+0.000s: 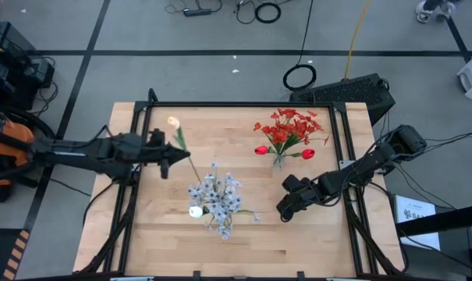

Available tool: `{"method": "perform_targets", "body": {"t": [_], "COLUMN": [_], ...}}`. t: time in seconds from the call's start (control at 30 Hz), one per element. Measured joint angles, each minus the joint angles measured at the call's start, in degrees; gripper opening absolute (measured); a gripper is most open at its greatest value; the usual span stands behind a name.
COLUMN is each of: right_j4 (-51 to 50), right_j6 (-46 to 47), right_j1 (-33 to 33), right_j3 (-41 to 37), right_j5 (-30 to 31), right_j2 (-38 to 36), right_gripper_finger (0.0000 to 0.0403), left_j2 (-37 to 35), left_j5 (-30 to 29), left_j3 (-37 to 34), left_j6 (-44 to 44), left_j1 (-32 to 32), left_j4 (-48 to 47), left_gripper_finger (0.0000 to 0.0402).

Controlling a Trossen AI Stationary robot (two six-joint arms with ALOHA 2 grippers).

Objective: Sort flowers into vase by color
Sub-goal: Put the yellow flower into the blue flower vase

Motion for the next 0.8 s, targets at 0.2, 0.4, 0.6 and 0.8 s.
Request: {"method": "perform_targets", "body": {"t": [0.2,0.4,0.6,0.8], "right_j4": [0.02,0.02,0.07,0.11], "right_j6": [0.01,0.01,0.01,2.85], "right_j1": [0.0,0.0,0.0,0.0], "right_j3": [0.0,0.0,0.0,0.0], "right_j5": [0.0,-0.2,-0.22,-0.31], "right_j2": [0.0,0.0,0.0,0.0], "right_gripper_finger": [0.0043,0.0043,0.0043,0.0043], "left_j2": [-3.51,-3.04,-0.74,0.49], "left_j5": [-1.5,-4.14,-3.84,-1.52], "left_j3": [-0.12,-0.12,-0.12,-0.14], "left_j6": [0.34,6.92,7.8,12.95], "left_j1": [-9.95,-15.9,-17.48,-21.45], "left_j4": [-2.02,-1.19,-0.05,9.33], "left_gripper_finger": [0.0011,0.0011,0.0011,0.0011]}}
